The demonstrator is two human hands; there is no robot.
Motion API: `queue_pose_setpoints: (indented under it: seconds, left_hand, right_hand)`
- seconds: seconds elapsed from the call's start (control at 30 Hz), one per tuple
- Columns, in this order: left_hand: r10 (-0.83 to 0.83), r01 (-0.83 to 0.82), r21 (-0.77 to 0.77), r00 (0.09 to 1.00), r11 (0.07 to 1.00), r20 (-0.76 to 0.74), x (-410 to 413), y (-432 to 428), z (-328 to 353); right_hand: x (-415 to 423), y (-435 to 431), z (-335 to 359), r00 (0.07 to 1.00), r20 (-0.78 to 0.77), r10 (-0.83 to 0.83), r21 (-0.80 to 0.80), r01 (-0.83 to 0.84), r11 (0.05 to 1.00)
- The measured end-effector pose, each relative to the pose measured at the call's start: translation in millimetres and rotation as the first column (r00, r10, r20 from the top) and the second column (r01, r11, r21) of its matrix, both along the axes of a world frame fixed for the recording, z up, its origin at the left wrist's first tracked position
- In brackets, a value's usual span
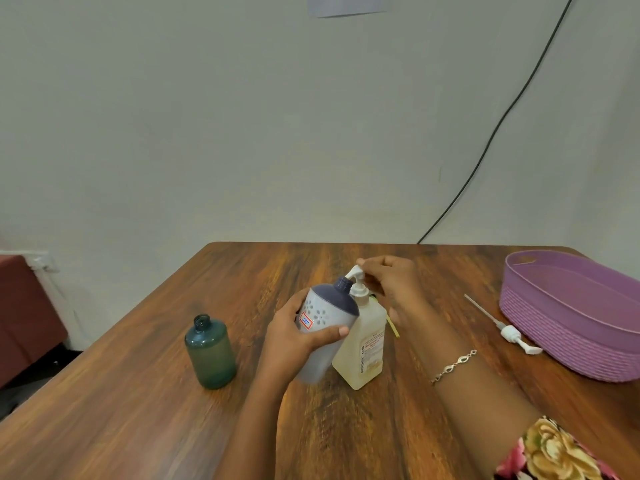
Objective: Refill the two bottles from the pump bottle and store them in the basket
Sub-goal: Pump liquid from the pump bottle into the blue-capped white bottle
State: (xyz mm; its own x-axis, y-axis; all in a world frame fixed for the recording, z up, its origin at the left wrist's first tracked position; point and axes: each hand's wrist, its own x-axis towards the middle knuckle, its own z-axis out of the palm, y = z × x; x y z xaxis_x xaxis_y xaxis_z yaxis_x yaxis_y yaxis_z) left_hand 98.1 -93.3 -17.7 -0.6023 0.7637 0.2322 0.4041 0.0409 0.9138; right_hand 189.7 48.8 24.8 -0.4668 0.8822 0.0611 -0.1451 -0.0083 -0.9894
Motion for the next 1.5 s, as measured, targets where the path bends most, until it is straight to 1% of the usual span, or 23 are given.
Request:
queue_pose_setpoints:
  seconds: [0.1, 0.23, 0.33, 0.43, 0.5, 0.57, 0.63, 0.77, 0.9, 1.07, 1.17, 1.23, 1.4, 1.47, 1.5]
  left_hand:
    - [-0.004, 0.004, -0.006, 1.000, 1.000, -0.007, -1, 1, 2]
    - [-0.014, 0.014, -0.014, 1.000, 1.000, -0.010, -1, 1, 1]
    - [-0.017, 0.017, -0.025, 1.000, 1.000, -0.014, -1, 2, 0]
    - [-0.008, 0.007, -0.028, 1.000, 1.000, -0.005, -1, 1, 1]
    - [-0.014, 0.014, -0.030, 1.000, 0.999, -0.004, -1, 1, 3]
    - [-0.023, 0.023, -0.033, 1.000, 0.999, 0.007, 1, 0, 6]
    - [-0.026, 0.026, -0.027, 1.000, 0.999, 0.015, 3, -1, 10]
    - [-0.014, 0.014, -0.026, 1.000, 1.000, 0.010, 1, -1, 10]
    - [-0.006, 0.006, -0.030, 1.000, 1.000, -0.001, 1, 1, 6]
    - [-0.007, 0.007, -0.029, 1.000, 1.000, 0.029, 2, 0, 8]
    - [-0.023, 0.024, -0.025, 0.999, 0.999, 0.030, 3, -1, 12]
    - [-0.015, 0.016, -0.029, 1.000, 0.999, 0.025, 3, 0, 12]
    - [-0.007, 0.007, -0.034, 1.000, 0.999, 0.011, 3, -2, 11]
    - [-0.004, 0.004, -0.044, 1.000, 0.999, 0.006, 2, -2, 11]
    - [-0.005, 0.005, -0.047, 1.000, 0.999, 0.003, 2, -2, 11]
  right_hand:
    - [1, 1, 7, 1.000, 0.003, 0.031, -0.060, -0.031, 0.998]
    - [2, 6, 8, 0.996, 0.047, 0.078, -0.072, -0.074, 0.995]
    - [3, 11, 8, 0.991, 0.095, 0.097, -0.030, -0.095, 0.995]
    - [-1, 12, 4, 0.988, 0.134, 0.074, 0.054, -0.082, 0.995]
    - [-4, 12, 0, 0.992, 0.117, 0.046, 0.075, -0.055, 0.996]
    - [-4, 12, -1, 0.997, 0.061, 0.053, 0.010, -0.054, 0.998]
    - [-3, 13, 1, 0.996, 0.027, 0.090, -0.053, -0.088, 0.995]
    - [-5, 11, 0, 0.989, 0.019, 0.150, -0.058, -0.148, 0.987]
    - [-7, 15, -5, 0.992, 0.036, 0.124, 0.005, -0.124, 0.992]
    - [-7, 15, -7, 0.991, -0.019, 0.134, -0.058, -0.135, 0.989]
    - [-5, 17, 0, 0.990, 0.008, 0.138, -0.084, -0.137, 0.987]
    - [-4, 17, 0, 0.988, 0.021, 0.152, -0.063, -0.150, 0.987]
    - [-7, 13, -7, 0.991, 0.068, 0.117, 0.095, -0.123, 0.988]
    - [-7, 14, -10, 0.991, 0.076, 0.110, 0.113, -0.118, 0.987]
    - [-6, 15, -10, 0.991, 0.070, 0.117, 0.094, -0.123, 0.988]
